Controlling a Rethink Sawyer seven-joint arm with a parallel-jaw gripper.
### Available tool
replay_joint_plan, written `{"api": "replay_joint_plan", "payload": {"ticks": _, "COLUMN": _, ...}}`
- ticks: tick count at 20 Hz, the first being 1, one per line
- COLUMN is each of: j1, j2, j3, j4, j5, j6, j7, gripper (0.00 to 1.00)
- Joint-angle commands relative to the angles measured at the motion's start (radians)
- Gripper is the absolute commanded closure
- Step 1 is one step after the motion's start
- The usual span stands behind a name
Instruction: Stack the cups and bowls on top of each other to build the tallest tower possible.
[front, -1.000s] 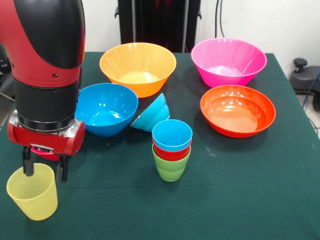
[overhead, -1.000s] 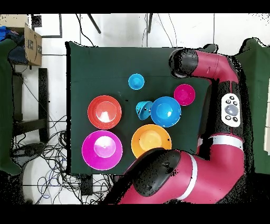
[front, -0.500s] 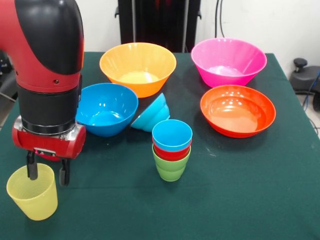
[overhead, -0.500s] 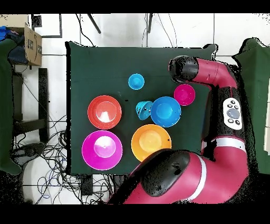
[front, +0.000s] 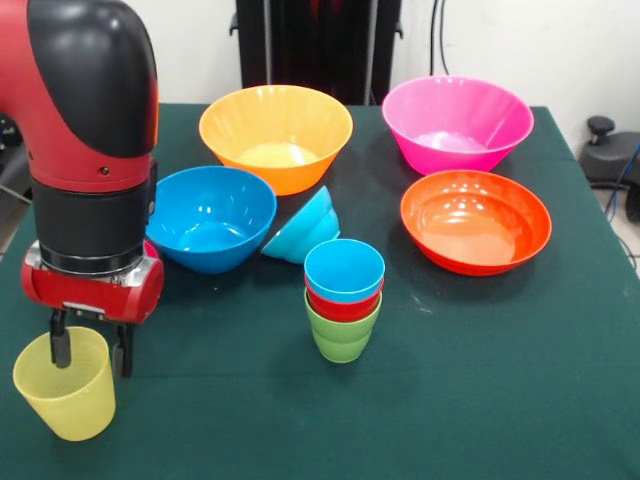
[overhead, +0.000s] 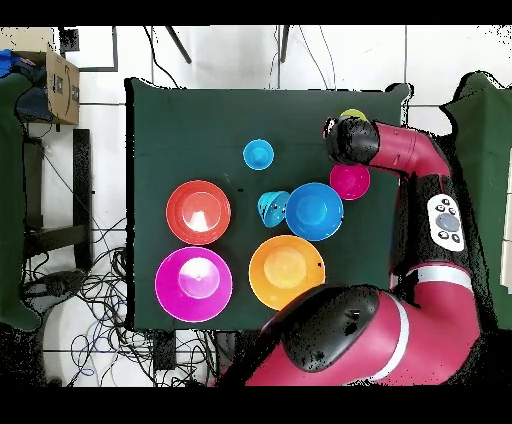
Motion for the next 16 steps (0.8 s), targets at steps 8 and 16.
{"api": "replay_joint_plan", "payload": {"ticks": 8, "j1": -0.029, "j2": 0.035, "j3": 0.14, "j4": 0.119, "j5": -0.071, "j6": -0.039, "j7": -0.198, "gripper": 1.0}}
{"api": "replay_joint_plan", "payload": {"ticks": 16, "j1": -0.02, "j2": 0.031, "j3": 0.144, "j4": 0.111, "j5": -0.074, "j6": -0.017, "j7": -0.193, "gripper": 1.0}}
